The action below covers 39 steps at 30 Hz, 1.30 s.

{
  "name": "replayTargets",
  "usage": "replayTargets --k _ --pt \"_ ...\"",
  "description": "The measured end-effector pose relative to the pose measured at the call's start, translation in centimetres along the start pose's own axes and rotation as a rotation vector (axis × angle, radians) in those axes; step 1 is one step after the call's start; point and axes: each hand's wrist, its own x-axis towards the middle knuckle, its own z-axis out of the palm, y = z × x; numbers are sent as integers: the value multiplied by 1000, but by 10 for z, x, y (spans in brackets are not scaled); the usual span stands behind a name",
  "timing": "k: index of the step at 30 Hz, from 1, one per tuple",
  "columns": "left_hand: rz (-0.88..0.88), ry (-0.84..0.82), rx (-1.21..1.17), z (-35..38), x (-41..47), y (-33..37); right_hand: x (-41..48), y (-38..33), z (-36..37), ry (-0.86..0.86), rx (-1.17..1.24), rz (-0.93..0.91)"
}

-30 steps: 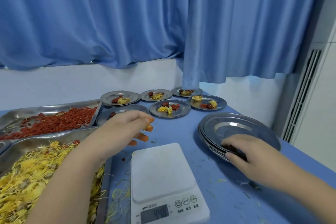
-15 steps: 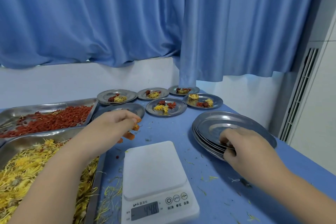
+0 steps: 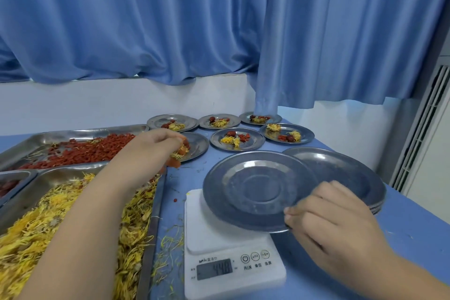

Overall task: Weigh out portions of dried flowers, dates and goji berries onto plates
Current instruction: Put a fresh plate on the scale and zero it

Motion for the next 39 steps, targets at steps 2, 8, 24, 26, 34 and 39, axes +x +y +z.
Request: replayTargets --k 2,8,24,26,34,39 --pt "-7 9 -18 -1 1 -1 1 -12 4 32 52 -43" --pt "10 -8 9 3 4 -3 -3 -22 15 -39 151 -69" --pt "-2 -46 -27 8 7 -4 -3 -24 19 -281 236 104" --pt "0 -48 -14 9 7 -3 -5 -25 19 -334 255 157" --pt "-12 -73 22 13 8 -5 0 -7 -12 -665 338 114" --pt "-3 -87 30 17 8 -5 -9 -6 -10 -808 335 175"
